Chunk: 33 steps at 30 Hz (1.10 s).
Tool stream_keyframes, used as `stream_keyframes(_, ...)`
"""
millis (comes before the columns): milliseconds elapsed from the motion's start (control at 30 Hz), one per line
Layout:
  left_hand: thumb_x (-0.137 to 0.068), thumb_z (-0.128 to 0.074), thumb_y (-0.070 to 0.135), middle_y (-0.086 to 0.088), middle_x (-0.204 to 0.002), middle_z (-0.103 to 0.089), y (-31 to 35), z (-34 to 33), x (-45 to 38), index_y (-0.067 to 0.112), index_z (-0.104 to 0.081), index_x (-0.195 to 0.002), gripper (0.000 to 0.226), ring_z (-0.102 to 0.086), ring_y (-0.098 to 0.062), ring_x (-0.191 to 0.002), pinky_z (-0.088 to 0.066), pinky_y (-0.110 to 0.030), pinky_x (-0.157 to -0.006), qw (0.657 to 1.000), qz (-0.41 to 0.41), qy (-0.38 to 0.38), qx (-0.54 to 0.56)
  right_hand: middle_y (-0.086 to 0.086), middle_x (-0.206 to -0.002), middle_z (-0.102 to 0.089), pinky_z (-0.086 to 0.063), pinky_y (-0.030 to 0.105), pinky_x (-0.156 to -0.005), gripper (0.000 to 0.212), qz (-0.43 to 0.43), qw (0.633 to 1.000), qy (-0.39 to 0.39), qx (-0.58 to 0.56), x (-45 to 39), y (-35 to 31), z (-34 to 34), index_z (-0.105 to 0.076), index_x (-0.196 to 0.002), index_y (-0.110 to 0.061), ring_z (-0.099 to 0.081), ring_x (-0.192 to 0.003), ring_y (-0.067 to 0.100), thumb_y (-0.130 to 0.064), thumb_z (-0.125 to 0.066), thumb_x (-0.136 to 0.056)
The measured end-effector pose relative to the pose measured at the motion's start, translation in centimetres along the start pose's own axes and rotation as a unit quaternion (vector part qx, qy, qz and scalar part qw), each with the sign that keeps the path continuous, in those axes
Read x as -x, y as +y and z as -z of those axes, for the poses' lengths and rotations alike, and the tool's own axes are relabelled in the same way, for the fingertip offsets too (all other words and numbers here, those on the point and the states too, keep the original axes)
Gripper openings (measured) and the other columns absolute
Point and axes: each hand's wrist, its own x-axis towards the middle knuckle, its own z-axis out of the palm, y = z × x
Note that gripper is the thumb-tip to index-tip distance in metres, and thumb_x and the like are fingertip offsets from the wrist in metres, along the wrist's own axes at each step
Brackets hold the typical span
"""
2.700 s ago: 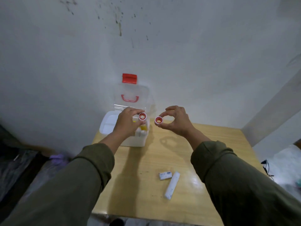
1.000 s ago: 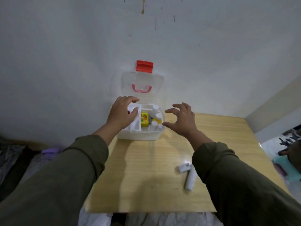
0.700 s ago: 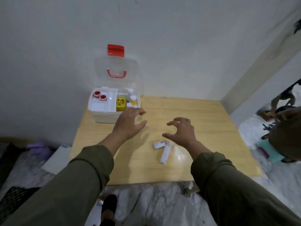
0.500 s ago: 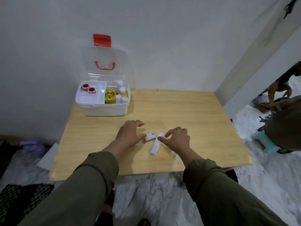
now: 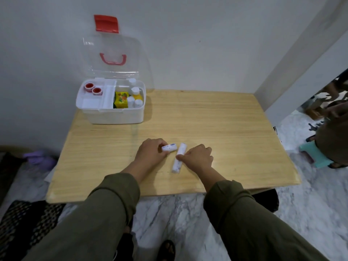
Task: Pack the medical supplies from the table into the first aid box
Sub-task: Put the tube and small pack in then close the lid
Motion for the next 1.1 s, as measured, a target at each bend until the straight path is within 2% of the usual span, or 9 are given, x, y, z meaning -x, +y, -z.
stream_keyframes(133, -0.082, -0.063, 0.038, 0.004, -0.105, -0.066, -0.7, 1.1, 0.4, 0.031, -0.066, -0.102, 0.022, -0.053, -0.014, -0.101, -0.039, -0.026, -0.080, 1.000, 0.006, 0.009, -0.001, 0.004, -0.113, -0.052, -0.039, 0.034, -0.086, 0.048, -0.041, 0.999, -0.031, -0.014, -0.6, -0.3, -0.1, -0.066, -0.101, -0.008, -0.037, -0.112, 0.025, -0.047, -0.063, -0.073)
stream_keyframes(267, -0.083, -0.064, 0.033, 0.005, -0.105, -0.068, -1.0, 2.8, 1.2, 0.027, -0.067, -0.104, 0.022, -0.053, -0.015, -0.103, -0.038, -0.025, -0.079, 0.999, 0.008, 0.042, 0.005, 0.005, -0.111, -0.056, -0.039, 0.035, -0.083, 0.032, -0.041, 0.997, -0.051, -0.048, -0.5, -0.8, 1.2, -0.070, -0.092, -0.011, -0.036, -0.111, 0.025, -0.035, -0.061, -0.074)
stream_keyframes(400, -0.082, -0.065, 0.029, 0.007, -0.106, -0.068, -0.9, 4.9, 2.2, 0.026, -0.068, -0.104, 0.022, -0.054, -0.015, -0.106, -0.037, -0.025, -0.080, 0.997, -0.005, 0.080, 0.011, 0.000, -0.085, -0.062, -0.038, 0.033, -0.073, 0.015, 0.003, 0.990, -0.015, -0.142, 0.4, -1.9, 3.3, -0.072, -0.072, -0.013, -0.036, -0.104, 0.022, -0.026, -0.063, -0.073)
stream_keyframes(533, -0.083, -0.066, 0.031, 0.008, -0.106, -0.069, -0.2, 8.1, 3.3, 0.024, -0.068, -0.105, 0.024, -0.056, -0.015, -0.103, -0.040, -0.026, -0.083, 0.991, -0.041, 0.129, 0.013, 0.000, -0.088, -0.064, -0.042, 0.037, -0.080, 0.017, 0.047, 0.984, 0.006, -0.171, 1.5, -4.9, 6.0, -0.074, -0.078, -0.014, -0.031, -0.099, 0.019, -0.028, -0.066, -0.073)
stream_keyframes(667, -0.083, -0.066, 0.032, 0.009, -0.107, -0.068, -0.4, 12.6, 4.0, 0.026, -0.066, -0.109, 0.027, -0.055, -0.015, -0.103, -0.040, -0.026, -0.083, 0.983, -0.053, 0.175, -0.004, -0.006, -0.076, -0.053, -0.040, 0.039, -0.090, 0.013, 0.095, 0.971, 0.016, -0.220, 2.6, -9.6, 7.9, -0.072, -0.082, -0.013, -0.030, -0.104, 0.020, -0.024, -0.067, -0.076)
stream_keyframes(800, -0.083, -0.065, 0.032, 0.004, -0.110, -0.068, -2.3, 17.7, 4.1, 0.025, -0.067, -0.111, 0.028, -0.055, -0.018, -0.104, -0.039, -0.026, -0.082, 0.975, -0.039, 0.214, -0.038, 0.005, -0.096, -0.054, -0.035, 0.036, -0.092, 0.021, 0.147, 0.959, 0.016, -0.243, 3.3, -15.0, 8.2, -0.070, -0.095, -0.015, -0.032, -0.120, 0.027, -0.024, -0.069, -0.076)
stream_keyframes(933, -0.083, -0.067, 0.027, -0.003, -0.113, -0.067, -4.4, 22.0, 3.0, 0.020, -0.067, -0.112, 0.031, -0.054, -0.024, -0.108, -0.039, -0.029, -0.087, 0.967, -0.018, 0.249, -0.056, 0.011, -0.116, -0.058, -0.036, 0.038, -0.097, 0.028, 0.169, 0.953, 0.014, -0.252, 3.1, -20.2, 7.2, -0.070, -0.103, -0.014, -0.033, -0.123, 0.027, -0.027, -0.071, -0.078)
stream_keyframes(1000, -0.083, -0.067, 0.028, -0.002, -0.116, -0.065, -5.5, 23.4, 2.1, 0.022, -0.067, -0.113, 0.031, -0.051, -0.023, -0.112, -0.039, -0.031, -0.092, 0.967, -0.011, 0.246, -0.061, 0.009, -0.115, -0.060, -0.037, 0.036, -0.092, 0.028, 0.172, 0.955, 0.025, -0.239, 2.7, -22.6, 6.5, -0.070, -0.103, -0.014, -0.035, -0.121, 0.027, -0.030, -0.071, -0.080)
stream_keyframes(1100, -0.083, -0.068, 0.030, 0.001, -0.119, -0.063, -7.3, 24.8, 0.7, 0.025, -0.067, -0.113, 0.030, -0.049, -0.019, -0.115, -0.039, -0.030, -0.094, 0.972, -0.009, 0.226, -0.062, 0.007, -0.114, -0.060, -0.041, 0.040, -0.094, 0.027, 0.153, 0.961, 0.060, -0.223, 1.7, -25.9, 5.1, -0.072, -0.099, -0.016, -0.039, -0.117, 0.027, -0.033, -0.071, -0.079)
